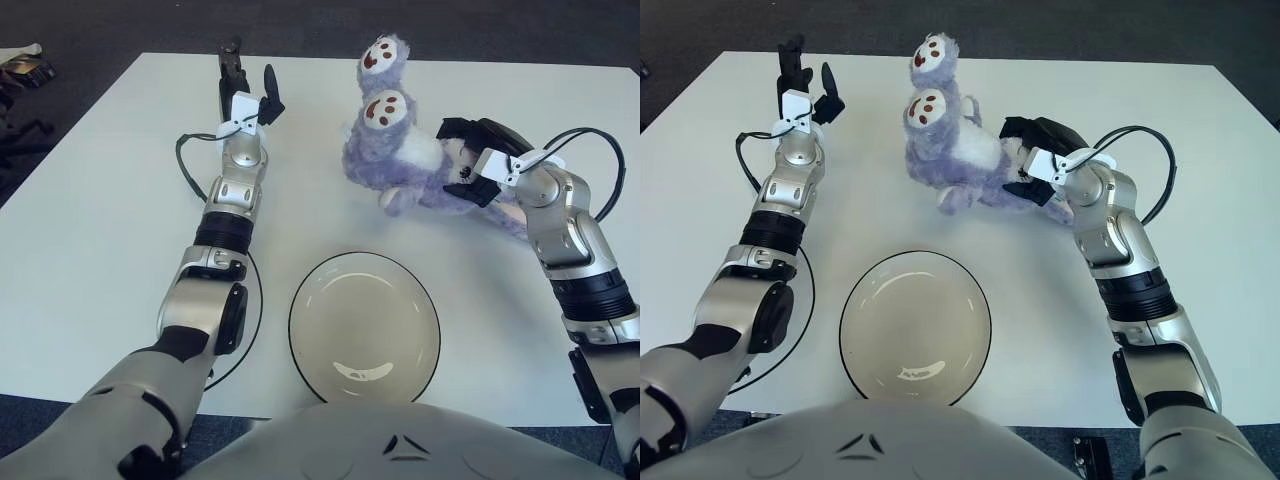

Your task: Put the doll into the plate.

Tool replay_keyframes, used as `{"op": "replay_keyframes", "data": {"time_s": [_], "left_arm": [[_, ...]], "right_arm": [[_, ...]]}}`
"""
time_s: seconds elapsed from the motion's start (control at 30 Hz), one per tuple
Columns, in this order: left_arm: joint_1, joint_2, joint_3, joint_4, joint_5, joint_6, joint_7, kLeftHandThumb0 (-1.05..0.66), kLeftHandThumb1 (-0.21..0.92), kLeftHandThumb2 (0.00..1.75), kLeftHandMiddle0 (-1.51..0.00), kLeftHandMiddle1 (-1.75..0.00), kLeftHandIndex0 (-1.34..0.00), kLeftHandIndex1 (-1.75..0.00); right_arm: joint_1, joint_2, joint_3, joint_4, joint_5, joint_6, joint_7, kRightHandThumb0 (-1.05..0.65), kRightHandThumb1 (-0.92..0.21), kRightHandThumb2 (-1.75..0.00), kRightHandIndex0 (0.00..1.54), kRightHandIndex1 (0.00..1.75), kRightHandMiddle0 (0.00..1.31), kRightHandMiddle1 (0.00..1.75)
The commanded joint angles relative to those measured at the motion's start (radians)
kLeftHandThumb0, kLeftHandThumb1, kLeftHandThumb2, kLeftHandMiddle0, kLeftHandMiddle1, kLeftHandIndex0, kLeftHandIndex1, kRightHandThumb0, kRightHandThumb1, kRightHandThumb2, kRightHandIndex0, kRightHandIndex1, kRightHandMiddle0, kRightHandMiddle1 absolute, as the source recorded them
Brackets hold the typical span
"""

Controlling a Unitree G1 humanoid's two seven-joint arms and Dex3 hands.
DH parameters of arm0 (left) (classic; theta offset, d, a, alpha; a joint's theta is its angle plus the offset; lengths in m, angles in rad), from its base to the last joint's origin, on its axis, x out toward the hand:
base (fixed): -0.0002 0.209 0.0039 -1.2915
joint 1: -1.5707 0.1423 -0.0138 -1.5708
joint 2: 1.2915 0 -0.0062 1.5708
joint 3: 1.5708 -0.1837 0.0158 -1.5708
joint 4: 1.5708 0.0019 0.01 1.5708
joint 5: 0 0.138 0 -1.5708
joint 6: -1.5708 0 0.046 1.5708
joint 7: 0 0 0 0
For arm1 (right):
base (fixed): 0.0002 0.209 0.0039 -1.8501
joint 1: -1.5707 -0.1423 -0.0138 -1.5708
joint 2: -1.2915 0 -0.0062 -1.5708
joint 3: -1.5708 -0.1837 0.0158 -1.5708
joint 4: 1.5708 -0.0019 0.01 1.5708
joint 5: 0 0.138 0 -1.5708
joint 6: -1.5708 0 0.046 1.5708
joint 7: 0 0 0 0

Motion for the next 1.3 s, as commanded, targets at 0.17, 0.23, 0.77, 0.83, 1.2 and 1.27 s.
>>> {"op": "replay_keyframes", "data": {"time_s": [0.17, 0.23, 0.77, 0.83, 1.2, 1.27], "left_arm": [[-0.054, 0.016, 0.003, 0.06, -0.007, -0.046, -0.014, -0.78, 0.92, 0.92, 0.0, -0.61, 0.0, -0.31], [-0.058, 0.016, 0.003, 0.065, -0.011, -0.047, -0.019, -0.78, 0.92, 0.92, 0.0, -0.6, 0.0, -0.31], [-0.052, 0.024, -0.024, 0.092, 0.01, -0.077, -0.049, -0.76, 0.92, 0.94, 0.0, -0.75, 0.0, -0.37], [-0.054, 0.023, -0.027, 0.098, 0.016, -0.08, -0.043, -0.77, 0.92, 0.94, 0.0, -0.75, 0.0, -0.4], [-0.066, -0.001, -0.027, 0.11, 0.015, -0.097, -0.014, -0.76, 0.92, 0.9, 0.0, -0.85, 0.0, -0.57], [-0.065, -0.009, -0.021, 0.106, 0.002, -0.104, -0.019, -0.77, 0.92, 0.87, -0.02, -0.87, 0.0, -0.61]], "right_arm": [[-0.001, -0.035, -0.034, -0.094, 0.03, -0.05, 0.014, 0.59, -0.06, -1.63, 0.82, 1.75, 1.08, 1.75], [-0.001, -0.037, -0.037, -0.104, 0.042, -0.049, 0.028, 0.59, -0.06, -1.63, 0.82, 1.75, 1.08, 1.75], [0.034, -0.007, -0.047, -0.294, 0.076, 0.046, 0.081, 0.63, 0.0, -1.71, 0.88, 1.75, 1.1, 1.75], [0.039, -0.001, -0.049, -0.317, 0.087, 0.065, 0.089, 0.63, 0.01, -1.72, 0.89, 1.75, 1.1, 1.75], [0.065, 0.026, -0.044, -0.409, 0.155, 0.133, 0.108, 0.64, 0.02, -1.74, 0.91, 1.75, 1.11, 1.75], [0.066, 0.028, -0.037, -0.433, 0.163, 0.169, 0.12, 0.64, 0.02, -1.74, 0.91, 1.75, 1.11, 1.75]]}}
